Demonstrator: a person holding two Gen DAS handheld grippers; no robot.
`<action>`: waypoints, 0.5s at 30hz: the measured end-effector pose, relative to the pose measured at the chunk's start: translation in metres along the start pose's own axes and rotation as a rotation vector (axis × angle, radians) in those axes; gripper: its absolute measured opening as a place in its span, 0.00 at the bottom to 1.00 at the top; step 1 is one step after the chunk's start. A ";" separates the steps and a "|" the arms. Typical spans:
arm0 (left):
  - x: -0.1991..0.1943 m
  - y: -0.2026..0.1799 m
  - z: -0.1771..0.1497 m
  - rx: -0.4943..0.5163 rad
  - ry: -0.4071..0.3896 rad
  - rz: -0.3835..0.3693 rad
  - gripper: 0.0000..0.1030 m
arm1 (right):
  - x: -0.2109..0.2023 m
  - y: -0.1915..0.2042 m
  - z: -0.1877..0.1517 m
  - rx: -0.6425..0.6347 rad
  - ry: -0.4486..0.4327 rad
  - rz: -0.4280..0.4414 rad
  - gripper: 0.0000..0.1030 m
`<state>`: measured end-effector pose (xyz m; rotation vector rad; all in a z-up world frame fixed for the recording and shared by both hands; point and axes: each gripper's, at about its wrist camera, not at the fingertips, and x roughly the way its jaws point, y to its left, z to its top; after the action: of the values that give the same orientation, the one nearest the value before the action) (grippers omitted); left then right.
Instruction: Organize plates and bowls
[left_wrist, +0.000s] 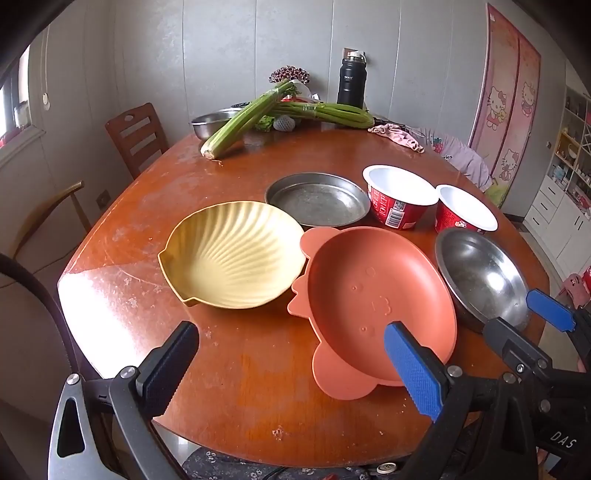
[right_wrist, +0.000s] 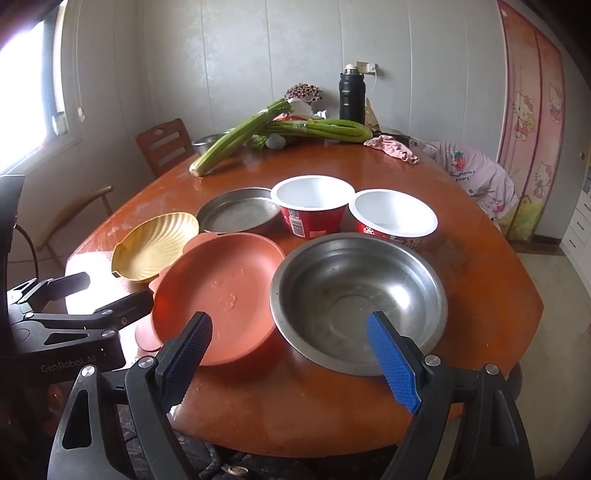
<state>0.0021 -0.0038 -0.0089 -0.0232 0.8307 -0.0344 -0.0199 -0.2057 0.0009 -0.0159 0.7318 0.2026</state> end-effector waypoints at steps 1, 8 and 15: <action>0.000 0.000 0.000 0.000 -0.001 -0.002 0.98 | 0.000 0.000 0.000 0.000 -0.002 0.000 0.84; 0.000 -0.001 -0.001 0.006 0.004 -0.007 0.98 | 0.000 0.000 -0.003 -0.002 0.001 -0.003 0.84; 0.001 -0.004 -0.004 0.016 0.012 -0.016 0.98 | 0.002 -0.002 -0.007 0.006 0.017 -0.003 0.84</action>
<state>-0.0005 -0.0083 -0.0121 -0.0147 0.8418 -0.0564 -0.0227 -0.2077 -0.0053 -0.0127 0.7494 0.1972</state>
